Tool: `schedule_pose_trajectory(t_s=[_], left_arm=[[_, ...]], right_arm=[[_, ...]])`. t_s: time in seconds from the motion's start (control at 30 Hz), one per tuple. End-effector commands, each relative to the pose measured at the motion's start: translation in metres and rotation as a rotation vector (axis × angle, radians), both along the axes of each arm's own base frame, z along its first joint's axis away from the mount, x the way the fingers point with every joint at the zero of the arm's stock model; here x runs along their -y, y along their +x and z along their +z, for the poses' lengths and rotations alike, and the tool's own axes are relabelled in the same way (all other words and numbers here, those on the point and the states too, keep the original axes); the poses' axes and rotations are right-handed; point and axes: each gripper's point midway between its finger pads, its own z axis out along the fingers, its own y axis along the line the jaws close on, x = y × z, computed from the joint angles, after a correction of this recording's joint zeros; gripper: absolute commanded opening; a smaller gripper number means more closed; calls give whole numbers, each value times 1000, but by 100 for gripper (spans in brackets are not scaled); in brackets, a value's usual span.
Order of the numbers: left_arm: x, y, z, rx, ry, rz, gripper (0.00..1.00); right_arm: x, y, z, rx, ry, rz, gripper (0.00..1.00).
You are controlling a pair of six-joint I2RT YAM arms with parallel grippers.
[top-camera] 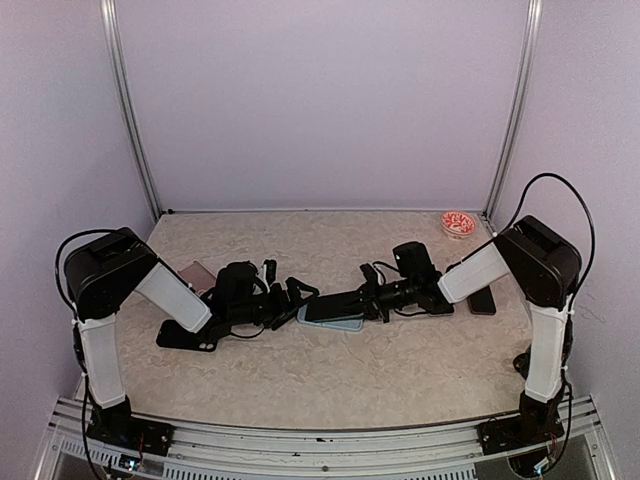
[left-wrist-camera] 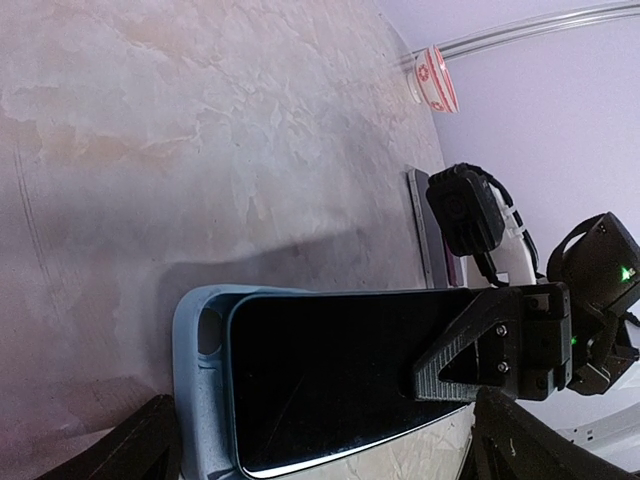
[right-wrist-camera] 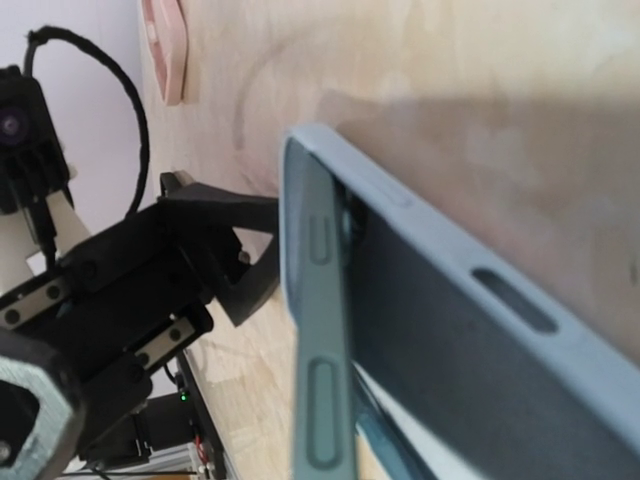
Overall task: Put the phone into the phone case
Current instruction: Install the phone into the phone case.
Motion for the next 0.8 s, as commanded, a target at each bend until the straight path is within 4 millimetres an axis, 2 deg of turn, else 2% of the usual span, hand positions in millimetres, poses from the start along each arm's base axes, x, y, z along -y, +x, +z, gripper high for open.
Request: schedule_pose_trajectory(t_s=[0.0, 0.77], left_arm=[[10, -10, -6, -11, -13, -43, 99], [20, -24, -5, -9, -25, -55, 99]], right_arm=[[0, -14, -26, -66, -35, 11, 0], [-7, -21, -41, -115, -24, -14, 0]])
